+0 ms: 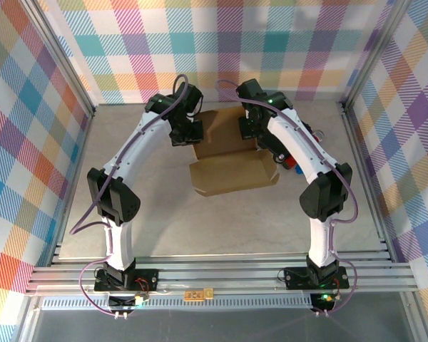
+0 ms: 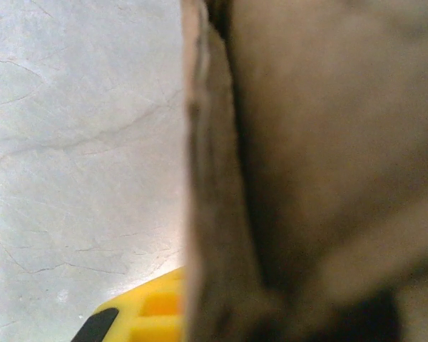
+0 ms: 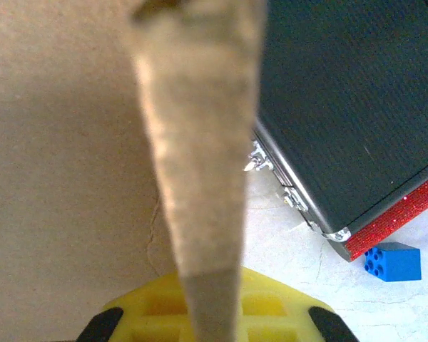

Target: Fold the paper box

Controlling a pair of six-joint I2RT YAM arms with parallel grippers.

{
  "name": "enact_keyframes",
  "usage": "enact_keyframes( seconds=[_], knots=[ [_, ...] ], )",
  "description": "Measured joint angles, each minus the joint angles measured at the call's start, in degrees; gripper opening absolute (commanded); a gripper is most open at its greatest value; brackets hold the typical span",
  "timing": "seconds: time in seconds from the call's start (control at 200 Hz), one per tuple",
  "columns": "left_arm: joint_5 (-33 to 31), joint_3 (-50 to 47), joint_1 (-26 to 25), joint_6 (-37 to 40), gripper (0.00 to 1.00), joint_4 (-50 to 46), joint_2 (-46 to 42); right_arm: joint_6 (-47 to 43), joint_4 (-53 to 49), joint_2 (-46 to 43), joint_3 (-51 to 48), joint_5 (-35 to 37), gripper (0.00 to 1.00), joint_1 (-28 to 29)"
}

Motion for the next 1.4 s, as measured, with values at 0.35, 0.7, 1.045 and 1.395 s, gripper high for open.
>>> enact_keyframes(
  seconds=[0.35,0.7,1.045,1.395],
  knots=[
    [-0.09,0.96,0.00,0.02,0.00,-0.09,0.11,0.04,-1.62,0.02,2.03,1.03,0.01,0.17],
    [-0.31,2.45,0.00,0.02,0.00,-1.51,0.74,1.31,-5.40,2.25,9.97,-0.35,0.27,-0.79],
    [-0.09,3.32,0.00,0.24,0.00,-1.95,1.73,1.25,-6.03,4.42,10.36,-0.37,0.00,-0.66],
    [-0.28,3.37,0.42,0.72,0.40,-1.92,1.81,1.36,-6.84,4.42,10.36,0.17,0.00,-0.66]
  ],
)
